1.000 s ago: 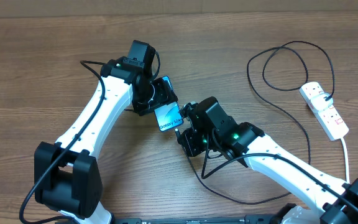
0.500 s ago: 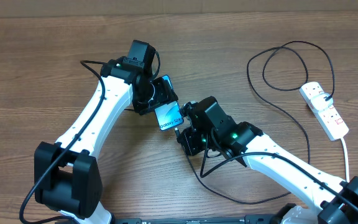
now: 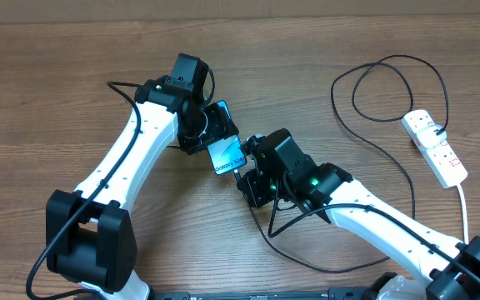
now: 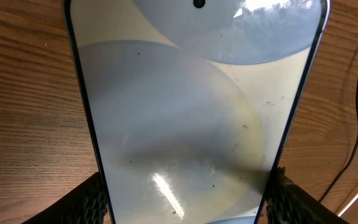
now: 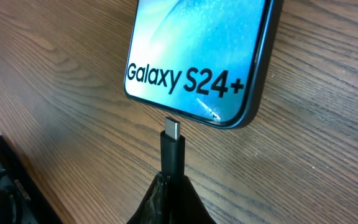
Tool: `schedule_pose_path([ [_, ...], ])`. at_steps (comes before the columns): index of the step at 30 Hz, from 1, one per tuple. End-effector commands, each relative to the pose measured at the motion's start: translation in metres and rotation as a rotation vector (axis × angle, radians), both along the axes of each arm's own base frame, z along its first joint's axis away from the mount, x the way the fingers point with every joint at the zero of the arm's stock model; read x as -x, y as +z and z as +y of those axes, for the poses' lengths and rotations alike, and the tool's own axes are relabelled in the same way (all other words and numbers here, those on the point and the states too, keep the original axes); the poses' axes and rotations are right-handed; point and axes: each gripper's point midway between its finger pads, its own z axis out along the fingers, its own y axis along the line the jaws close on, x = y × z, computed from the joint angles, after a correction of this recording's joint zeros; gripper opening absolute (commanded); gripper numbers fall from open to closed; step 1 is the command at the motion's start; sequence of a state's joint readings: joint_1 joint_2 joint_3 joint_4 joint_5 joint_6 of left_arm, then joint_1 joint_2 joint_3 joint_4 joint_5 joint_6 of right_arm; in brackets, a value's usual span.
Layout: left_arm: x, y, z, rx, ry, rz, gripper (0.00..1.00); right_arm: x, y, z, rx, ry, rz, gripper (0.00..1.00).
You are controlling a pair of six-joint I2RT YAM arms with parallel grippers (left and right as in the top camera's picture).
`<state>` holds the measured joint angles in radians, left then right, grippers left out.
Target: Plug charger to phone and switch on socket
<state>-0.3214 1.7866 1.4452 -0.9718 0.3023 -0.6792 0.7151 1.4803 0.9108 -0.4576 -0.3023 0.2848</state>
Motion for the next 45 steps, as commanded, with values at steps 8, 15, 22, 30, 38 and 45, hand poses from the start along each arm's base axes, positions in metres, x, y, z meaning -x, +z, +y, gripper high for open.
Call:
schedule_pose_path([
  [8, -0.007, 0.007, -0.005, 0.011, 0.002, -0.023, 0.36, -0.003, 0.006, 0.009, 0.027, 0.004, -0.057, 0.04],
  [15, -0.006, 0.007, -0.005, 0.011, 0.001, -0.023, 0.36, -0.005, 0.004, 0.008, 0.078, -0.014, -0.105, 0.04],
  [22, -0.006, 0.007, -0.005, 0.011, 0.002, -0.022, 0.36, -0.013, 0.005, 0.005, 0.113, 0.011, -0.178, 0.04],
  [30, -0.007, 0.007, -0.005, 0.010, -0.002, -0.026, 0.36, -0.002, 0.003, 0.012, 0.121, 0.048, -0.175, 0.04],
  [38, -0.009, 0.006, -0.001, -0.018, -0.026, -0.048, 0.35, -0.002, 0.001, 0.009, 0.148, 0.041, -0.187, 0.04],
  [45, -0.009, 0.006, 0.000, -0.028, -0.046, -0.056, 0.34, -0.007, 0.001, 0.009, 0.145, 0.025, -0.196, 0.04],
])
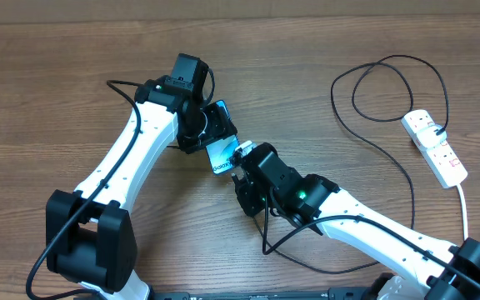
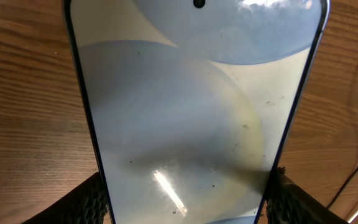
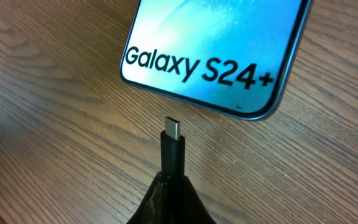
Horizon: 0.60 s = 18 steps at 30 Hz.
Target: Plug charger to phone and switch on socket
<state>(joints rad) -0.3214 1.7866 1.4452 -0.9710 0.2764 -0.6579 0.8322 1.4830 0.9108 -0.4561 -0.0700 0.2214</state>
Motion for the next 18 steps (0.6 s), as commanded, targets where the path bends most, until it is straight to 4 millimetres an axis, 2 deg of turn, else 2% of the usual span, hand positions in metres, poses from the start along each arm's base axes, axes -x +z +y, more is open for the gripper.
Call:
schedule_pose_path([
  [1, -0.008, 0.007, -0.004, -0.002, -0.036, -0.043, 0.34, -0.010, 0.004, 0.005, -0.012, -0.034, -0.008, 0.04],
  [4, -0.010, 0.006, -0.001, -0.021, -0.030, -0.053, 0.34, -0.008, -0.002, 0.010, -0.026, -0.033, 0.024, 0.04],
  [9, -0.012, 0.006, 0.002, -0.042, -0.026, -0.063, 0.35, -0.005, 0.002, 0.024, -0.096, -0.013, 0.050, 0.04],
  [18, -0.012, 0.004, 0.001, -0.093, -0.036, -0.082, 0.33, -0.016, 0.005, 0.022, -0.092, -0.059, 0.010, 0.04],
])
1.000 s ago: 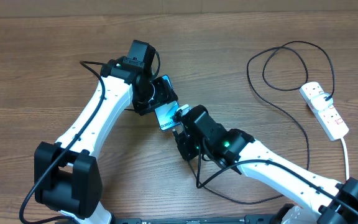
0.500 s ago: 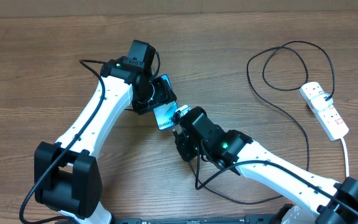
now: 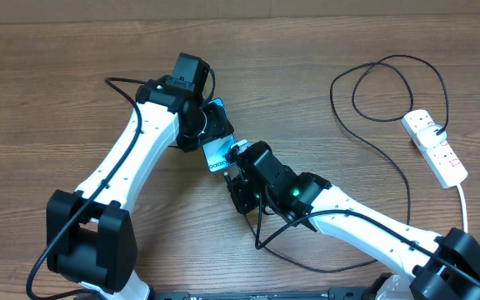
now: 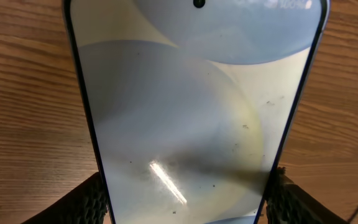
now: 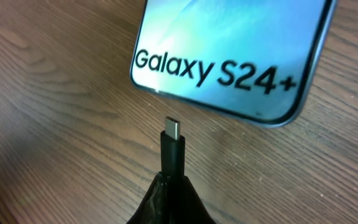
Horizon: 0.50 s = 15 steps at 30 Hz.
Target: Plug charger to phone and switch on socket
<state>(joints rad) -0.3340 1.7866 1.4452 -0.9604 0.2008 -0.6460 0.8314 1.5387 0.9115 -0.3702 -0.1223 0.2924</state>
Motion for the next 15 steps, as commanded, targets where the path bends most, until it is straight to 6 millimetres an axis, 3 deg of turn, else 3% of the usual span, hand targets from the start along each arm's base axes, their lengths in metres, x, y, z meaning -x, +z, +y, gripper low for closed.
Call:
schedule_pose_path([
  [1, -0.007, 0.006, -0.006, -0.035, -0.035, -0.049, 0.33, -0.013, 0.011, 0.005, -0.018, -0.032, -0.036, 0.04],
  [15, -0.010, 0.006, -0.006, -0.067, -0.055, -0.077, 0.33, -0.024, 0.000, -0.009, -0.034, -0.106, 0.052, 0.04],
])
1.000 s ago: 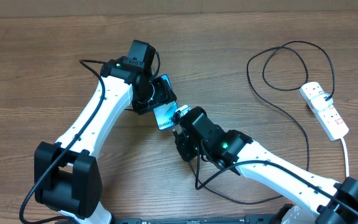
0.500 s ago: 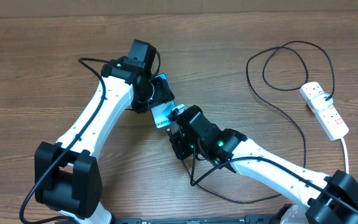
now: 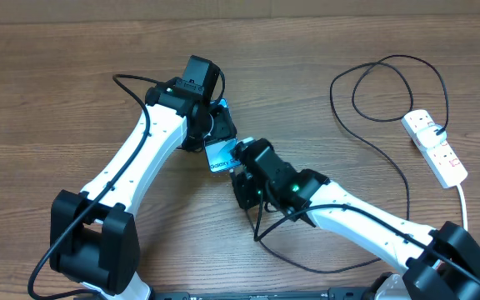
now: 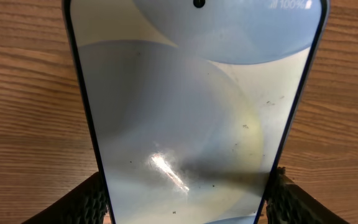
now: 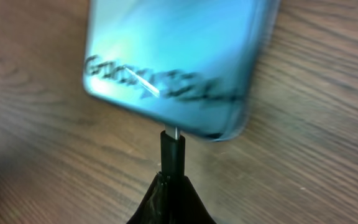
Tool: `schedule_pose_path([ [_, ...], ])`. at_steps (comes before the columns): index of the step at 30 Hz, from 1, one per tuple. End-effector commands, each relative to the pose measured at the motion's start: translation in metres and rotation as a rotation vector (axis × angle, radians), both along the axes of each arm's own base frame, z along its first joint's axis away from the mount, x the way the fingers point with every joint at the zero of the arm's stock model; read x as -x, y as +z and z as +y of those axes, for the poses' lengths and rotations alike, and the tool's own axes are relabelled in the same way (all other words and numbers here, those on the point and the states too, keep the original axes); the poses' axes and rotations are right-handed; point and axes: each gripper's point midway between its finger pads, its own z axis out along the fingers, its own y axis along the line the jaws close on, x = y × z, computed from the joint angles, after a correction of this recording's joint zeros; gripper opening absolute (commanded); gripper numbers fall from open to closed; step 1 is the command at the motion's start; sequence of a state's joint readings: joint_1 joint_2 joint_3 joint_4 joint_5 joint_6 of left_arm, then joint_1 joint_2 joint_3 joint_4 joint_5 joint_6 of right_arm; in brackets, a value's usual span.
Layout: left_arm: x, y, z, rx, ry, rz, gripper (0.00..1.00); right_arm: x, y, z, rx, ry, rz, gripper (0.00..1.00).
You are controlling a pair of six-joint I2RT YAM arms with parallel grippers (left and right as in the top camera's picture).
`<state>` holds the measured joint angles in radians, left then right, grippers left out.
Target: Plug charger to phone and switch on socket
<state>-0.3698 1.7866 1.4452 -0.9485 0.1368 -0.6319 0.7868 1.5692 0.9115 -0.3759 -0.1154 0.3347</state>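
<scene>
A blue-edged phone (image 4: 194,112) with a lit screen fills the left wrist view, and my left gripper (image 4: 185,199) is shut on its two long sides. From overhead the phone (image 3: 218,150) lies low over the wooden table between both arms. My right gripper (image 5: 173,202) is shut on the black charger plug (image 5: 172,155). The plug's metal tip meets the phone's (image 5: 173,62) blurred bottom edge; how deep it sits cannot be told. The black cable (image 3: 390,158) runs to the white socket strip (image 3: 436,148) at the far right.
Loops of black cable (image 3: 386,83) lie on the table right of centre, and more cable (image 3: 307,258) trails under my right arm. The socket strip's white lead (image 3: 465,212) runs to the front edge.
The gap between plug tip and phone has closed: the tip now touches the phone's bottom edge. The phone looks blurred in the right wrist view. My left arm has shifted slightly right.
At first my left gripper held the phone and my right held the plug just short of its bottom edge. Over the following two moments the phone's edge sat differently angled, still with a gap. Now the plug tip meets the edge.
</scene>
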Motion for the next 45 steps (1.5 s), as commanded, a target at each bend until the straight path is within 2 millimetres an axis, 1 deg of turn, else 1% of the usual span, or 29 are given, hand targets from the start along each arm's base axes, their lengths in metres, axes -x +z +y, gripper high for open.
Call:
schedule_pose_path([
  [1, -0.009, 0.007, -0.002, -0.010, -0.024, -0.041, 0.34, -0.011, 0.013, 0.005, -0.068, -0.019, 0.020, 0.04],
  [4, -0.010, 0.008, -0.002, -0.008, -0.024, -0.044, 0.33, -0.008, 0.015, 0.007, -0.107, -0.001, 0.056, 0.04],
  [8, -0.012, 0.008, -0.003, -0.005, -0.023, -0.052, 0.33, 0.003, 0.019, 0.015, -0.159, 0.046, 0.110, 0.04],
  [12, -0.012, 0.008, -0.003, -0.004, -0.023, -0.054, 0.33, 0.009, 0.019, 0.017, -0.173, 0.053, 0.140, 0.04],
  [17, -0.012, 0.008, -0.004, -0.003, -0.023, -0.054, 0.33, 0.008, 0.019, 0.017, -0.179, 0.035, 0.151, 0.04],
  [45, -0.008, 0.009, -0.009, 0.028, -0.033, -0.036, 0.33, -0.003, 0.022, 0.017, -0.177, 0.012, 0.098, 0.04],
])
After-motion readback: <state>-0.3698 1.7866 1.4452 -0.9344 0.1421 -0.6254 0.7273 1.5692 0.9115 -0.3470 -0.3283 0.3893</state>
